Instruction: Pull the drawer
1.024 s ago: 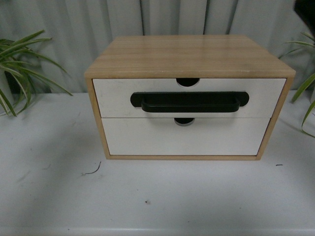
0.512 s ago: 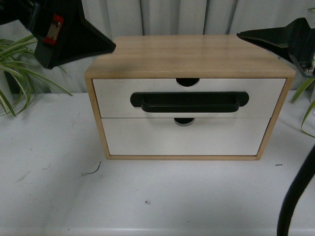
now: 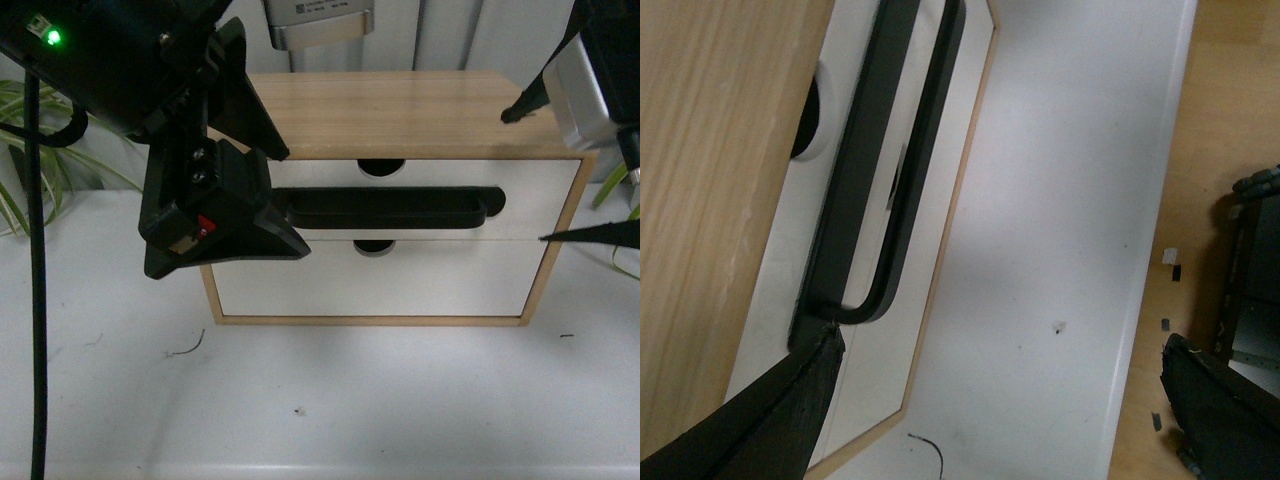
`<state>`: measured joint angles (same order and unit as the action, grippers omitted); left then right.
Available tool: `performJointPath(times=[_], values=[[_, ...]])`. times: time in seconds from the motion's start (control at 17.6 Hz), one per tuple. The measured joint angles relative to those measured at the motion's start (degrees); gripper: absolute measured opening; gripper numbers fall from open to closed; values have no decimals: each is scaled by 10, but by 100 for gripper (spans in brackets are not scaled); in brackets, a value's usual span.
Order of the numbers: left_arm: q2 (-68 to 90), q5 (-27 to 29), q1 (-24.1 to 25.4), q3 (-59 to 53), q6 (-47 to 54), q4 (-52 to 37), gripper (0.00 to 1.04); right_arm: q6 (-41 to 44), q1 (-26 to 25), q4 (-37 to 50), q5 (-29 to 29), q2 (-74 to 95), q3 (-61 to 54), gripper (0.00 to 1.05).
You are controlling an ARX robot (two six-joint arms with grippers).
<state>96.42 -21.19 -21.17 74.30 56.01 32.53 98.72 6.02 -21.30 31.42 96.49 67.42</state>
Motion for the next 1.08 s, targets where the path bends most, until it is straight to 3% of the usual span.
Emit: performJointPath(times=[1.08], values=[[127,36,-45,21,-49,-127,98,9,45,93,-16,100,-9,98]])
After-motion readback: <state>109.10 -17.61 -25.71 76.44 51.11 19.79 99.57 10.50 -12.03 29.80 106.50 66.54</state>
